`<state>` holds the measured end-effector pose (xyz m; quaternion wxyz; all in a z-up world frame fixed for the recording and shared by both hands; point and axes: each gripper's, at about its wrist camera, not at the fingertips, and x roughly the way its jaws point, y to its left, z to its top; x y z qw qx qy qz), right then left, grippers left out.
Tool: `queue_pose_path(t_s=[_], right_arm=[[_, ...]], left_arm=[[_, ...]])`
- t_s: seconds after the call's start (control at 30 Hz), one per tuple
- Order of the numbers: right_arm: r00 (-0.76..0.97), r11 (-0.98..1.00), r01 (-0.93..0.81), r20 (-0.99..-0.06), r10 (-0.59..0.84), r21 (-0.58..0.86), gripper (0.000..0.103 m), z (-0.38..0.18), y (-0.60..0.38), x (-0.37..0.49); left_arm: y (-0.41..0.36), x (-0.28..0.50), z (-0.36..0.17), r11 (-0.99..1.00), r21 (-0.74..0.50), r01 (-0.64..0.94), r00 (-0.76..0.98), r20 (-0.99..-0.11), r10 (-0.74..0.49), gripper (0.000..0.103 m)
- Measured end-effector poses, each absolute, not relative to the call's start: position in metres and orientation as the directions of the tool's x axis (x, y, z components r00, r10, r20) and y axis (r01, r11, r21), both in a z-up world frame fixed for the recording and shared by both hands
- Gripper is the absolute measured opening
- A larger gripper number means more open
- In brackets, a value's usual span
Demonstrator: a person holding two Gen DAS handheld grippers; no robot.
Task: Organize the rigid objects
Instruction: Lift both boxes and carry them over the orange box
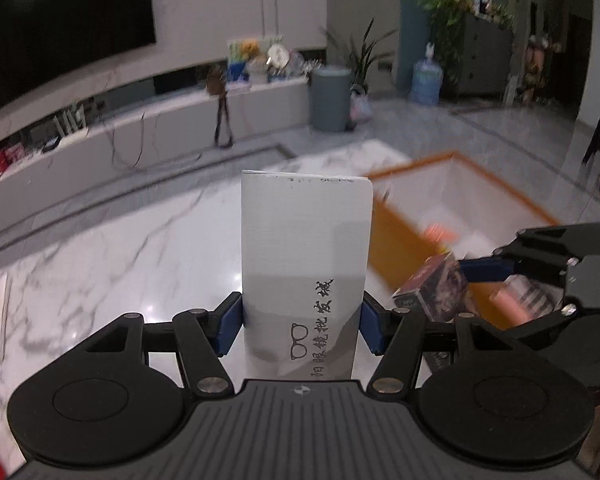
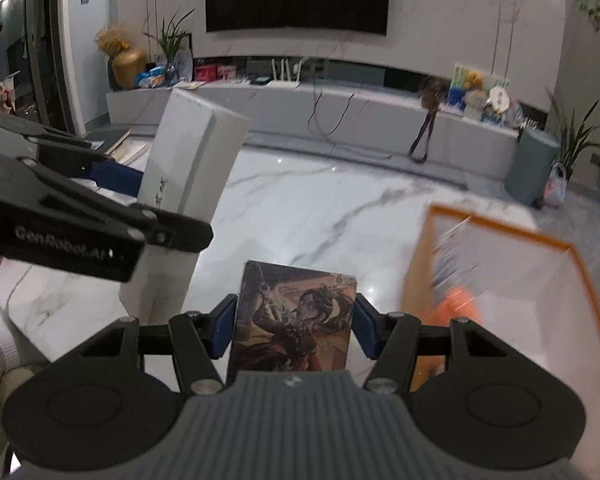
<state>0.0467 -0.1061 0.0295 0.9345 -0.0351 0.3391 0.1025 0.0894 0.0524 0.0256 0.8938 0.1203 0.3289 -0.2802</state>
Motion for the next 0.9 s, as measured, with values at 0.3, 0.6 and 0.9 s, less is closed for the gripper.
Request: queue_pose_path(t_s=[0.3,0.6,0.9], right_arm=[[0.745,0.978,-0.167,-0.666,0.041,-0.126,0.060,0.052,-0.178,0.047],[0.702,0.962,-0.126,-0.707,-0.086,-0.242,0.060,0.040,-0.249,0.051],[0.642,0.938,-0.185,-0.759,-0.111,-0.294,0.060,0.006,-0.272,0.074]], left_arm=[[-0.032,0.091,0.053,0.738,-0.060,0.672,0.536,-0.648,-0.541,0.069],[-0.101,0.134,0.024,0.668,-0.277,0.691,0.345,-0.686,-0.641,0.069],[-0.125,0.175,-0.026,0.683,-0.421,0.597,0.250,-0.711,-0.657,0.069]])
